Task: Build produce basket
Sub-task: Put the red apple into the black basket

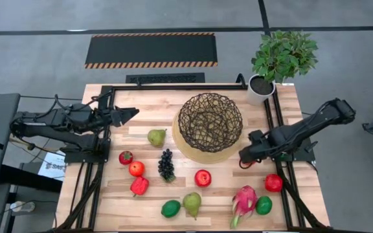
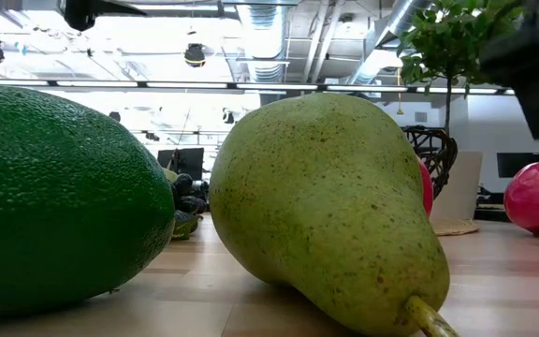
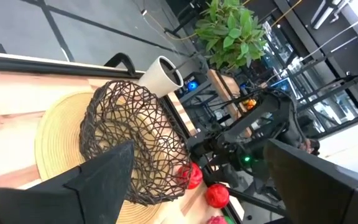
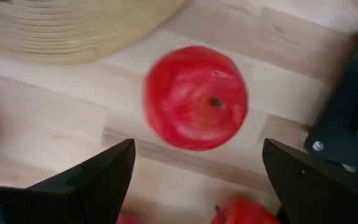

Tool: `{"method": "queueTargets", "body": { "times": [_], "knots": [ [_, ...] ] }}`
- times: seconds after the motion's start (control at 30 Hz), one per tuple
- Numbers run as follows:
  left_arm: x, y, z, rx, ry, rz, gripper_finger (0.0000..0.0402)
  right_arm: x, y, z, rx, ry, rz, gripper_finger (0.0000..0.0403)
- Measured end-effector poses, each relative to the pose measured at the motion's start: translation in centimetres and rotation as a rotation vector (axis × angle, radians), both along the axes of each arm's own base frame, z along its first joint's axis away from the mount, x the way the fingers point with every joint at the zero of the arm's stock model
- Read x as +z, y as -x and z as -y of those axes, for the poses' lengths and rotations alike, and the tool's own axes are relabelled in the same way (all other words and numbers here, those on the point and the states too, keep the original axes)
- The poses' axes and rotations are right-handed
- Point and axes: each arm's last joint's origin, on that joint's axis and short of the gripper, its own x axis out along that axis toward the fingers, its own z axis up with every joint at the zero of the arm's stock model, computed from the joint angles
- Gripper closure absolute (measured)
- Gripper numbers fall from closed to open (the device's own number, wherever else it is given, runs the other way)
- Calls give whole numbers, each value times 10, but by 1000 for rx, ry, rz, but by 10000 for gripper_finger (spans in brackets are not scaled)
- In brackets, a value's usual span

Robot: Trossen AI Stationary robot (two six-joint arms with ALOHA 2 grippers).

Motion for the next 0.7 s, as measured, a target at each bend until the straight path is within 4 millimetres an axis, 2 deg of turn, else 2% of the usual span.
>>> {"method": "queueTargets", "body": {
  "times": [0.23,0.47,0.6,0.7],
  "knots": [
    [0,0,0,8,6,3,57,-24,-6,4,-2,-25,71,30],
    [0,0,-1,29,21,12,57,-44,-3,12,-19,-17,62,30],
    [0,0,-1,38,21,11,57,-50,-3,14,-23,-19,77,35],
    [0,0,-1,39,20,11,57,-51,-3,13,-15,-18,79,55]
  ]
}}
